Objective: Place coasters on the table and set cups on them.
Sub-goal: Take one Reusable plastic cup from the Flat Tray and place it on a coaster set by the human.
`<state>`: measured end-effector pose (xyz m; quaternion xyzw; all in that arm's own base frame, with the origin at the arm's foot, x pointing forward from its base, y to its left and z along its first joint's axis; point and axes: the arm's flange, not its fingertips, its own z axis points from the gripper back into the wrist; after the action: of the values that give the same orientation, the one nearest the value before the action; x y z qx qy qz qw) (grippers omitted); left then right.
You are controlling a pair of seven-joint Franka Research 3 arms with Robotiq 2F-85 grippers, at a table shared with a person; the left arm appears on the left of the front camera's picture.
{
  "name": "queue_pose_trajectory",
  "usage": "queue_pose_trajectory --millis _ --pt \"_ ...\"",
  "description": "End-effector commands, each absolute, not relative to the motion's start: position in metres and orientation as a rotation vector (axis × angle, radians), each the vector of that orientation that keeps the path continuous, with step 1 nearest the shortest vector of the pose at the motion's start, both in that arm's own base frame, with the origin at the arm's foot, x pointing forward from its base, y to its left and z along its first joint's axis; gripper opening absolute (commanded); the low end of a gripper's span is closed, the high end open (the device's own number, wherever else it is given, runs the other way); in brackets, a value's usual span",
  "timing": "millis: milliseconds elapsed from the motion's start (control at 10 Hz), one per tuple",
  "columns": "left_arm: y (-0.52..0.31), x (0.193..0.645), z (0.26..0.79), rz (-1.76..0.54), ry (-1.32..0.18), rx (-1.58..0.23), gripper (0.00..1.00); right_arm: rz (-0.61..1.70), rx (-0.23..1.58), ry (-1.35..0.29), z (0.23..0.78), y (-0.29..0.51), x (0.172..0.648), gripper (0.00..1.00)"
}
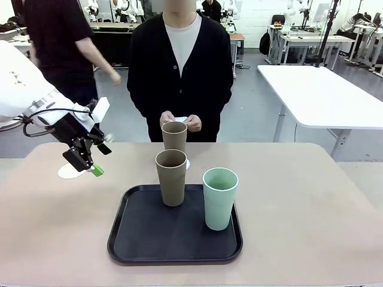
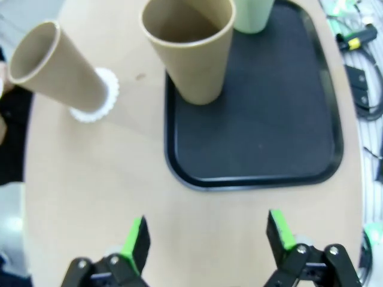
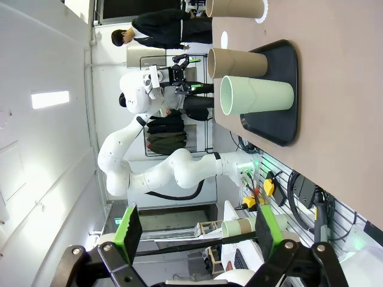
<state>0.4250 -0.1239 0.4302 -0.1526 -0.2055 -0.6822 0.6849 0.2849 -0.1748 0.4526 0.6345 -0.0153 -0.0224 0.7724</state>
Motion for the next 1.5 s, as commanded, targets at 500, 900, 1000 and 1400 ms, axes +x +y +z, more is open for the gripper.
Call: queue_pose_trajectory --millis 500,900,1000,1400 --pt "-0.138 0.48 0.344 -1.582 -0.936 -0.957 1.0 -0.044 1.383 -0.037 0.453 -0.176 0.284 1.0" --pt "-0.126 0.474 0.291 -1.481 -0.932 -1.045 1.0 -0.044 1.383 -0.037 0.453 -0.176 0.284 1.0" --pt "-0.131 0.475 0.286 -1.488 -0.967 -1.048 1.0 -0.044 1.383 -0.037 0.453 -0.176 0.284 1.0" --pt "-0.166 0.458 0.272 -1.568 -1.01 -0.997 1.0 -0.044 1.383 -0.037 0.453 -0.176 0.284 1.0"
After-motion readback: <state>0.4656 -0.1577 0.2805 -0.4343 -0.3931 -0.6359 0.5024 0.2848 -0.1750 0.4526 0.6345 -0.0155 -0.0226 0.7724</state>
